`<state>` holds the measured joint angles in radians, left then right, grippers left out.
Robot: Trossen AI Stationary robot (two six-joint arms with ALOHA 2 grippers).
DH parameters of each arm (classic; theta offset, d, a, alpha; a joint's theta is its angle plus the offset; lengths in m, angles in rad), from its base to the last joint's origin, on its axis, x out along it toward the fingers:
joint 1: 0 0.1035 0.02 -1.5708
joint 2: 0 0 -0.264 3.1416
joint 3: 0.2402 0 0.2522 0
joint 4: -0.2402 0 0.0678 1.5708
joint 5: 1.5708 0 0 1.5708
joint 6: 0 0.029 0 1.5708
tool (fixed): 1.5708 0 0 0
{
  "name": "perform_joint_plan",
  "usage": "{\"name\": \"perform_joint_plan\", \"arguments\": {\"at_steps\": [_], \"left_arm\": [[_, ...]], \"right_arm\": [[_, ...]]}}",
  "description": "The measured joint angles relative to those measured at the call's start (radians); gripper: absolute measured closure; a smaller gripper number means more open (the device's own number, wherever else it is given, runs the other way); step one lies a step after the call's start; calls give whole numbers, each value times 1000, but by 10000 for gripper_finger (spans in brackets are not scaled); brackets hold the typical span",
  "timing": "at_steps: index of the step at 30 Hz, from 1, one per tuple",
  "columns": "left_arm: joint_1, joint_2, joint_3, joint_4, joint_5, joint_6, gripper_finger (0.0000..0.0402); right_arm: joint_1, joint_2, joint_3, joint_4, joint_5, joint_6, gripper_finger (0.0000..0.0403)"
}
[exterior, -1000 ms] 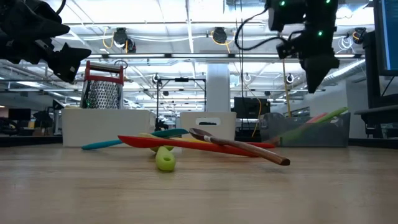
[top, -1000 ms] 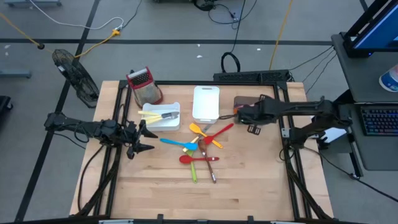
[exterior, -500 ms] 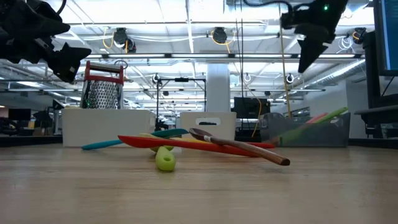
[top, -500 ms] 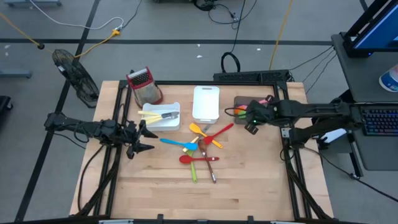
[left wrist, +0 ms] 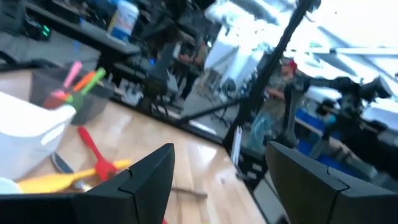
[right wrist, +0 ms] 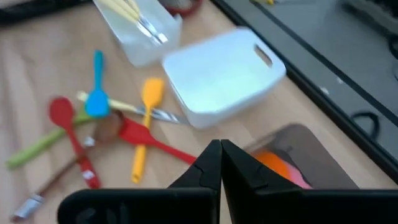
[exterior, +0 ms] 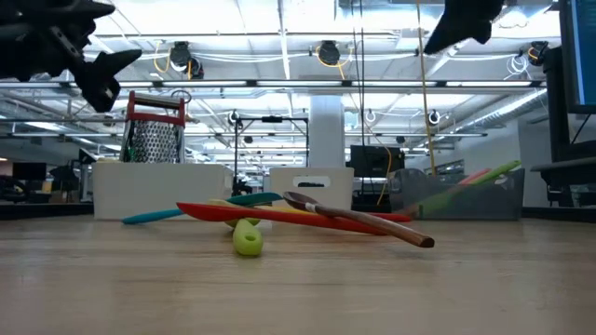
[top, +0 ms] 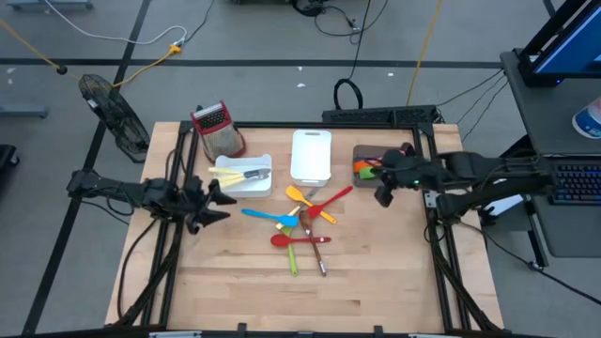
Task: Pick & Place Kitchen Items
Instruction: Put the blue spatula into the black bin
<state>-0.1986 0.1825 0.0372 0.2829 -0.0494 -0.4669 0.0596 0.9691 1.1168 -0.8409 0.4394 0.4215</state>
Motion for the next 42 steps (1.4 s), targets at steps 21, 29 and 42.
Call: {"name": "perform_joint_plan", "arguments": {"at_steps": [21, 29, 42], "left_arm": [[1, 0, 0, 34, -109, -67, 144], [1, 47, 126, -223, -137, -85, 144], [1, 379, 441, -683, -134, -160, 144]], "right_arm": [[179, -191, -98, 156, 1, -41, 402], [198, -292, -270, 299, 0, -44, 402], [188, -566, -450, 421, 31, -83, 403]]}}
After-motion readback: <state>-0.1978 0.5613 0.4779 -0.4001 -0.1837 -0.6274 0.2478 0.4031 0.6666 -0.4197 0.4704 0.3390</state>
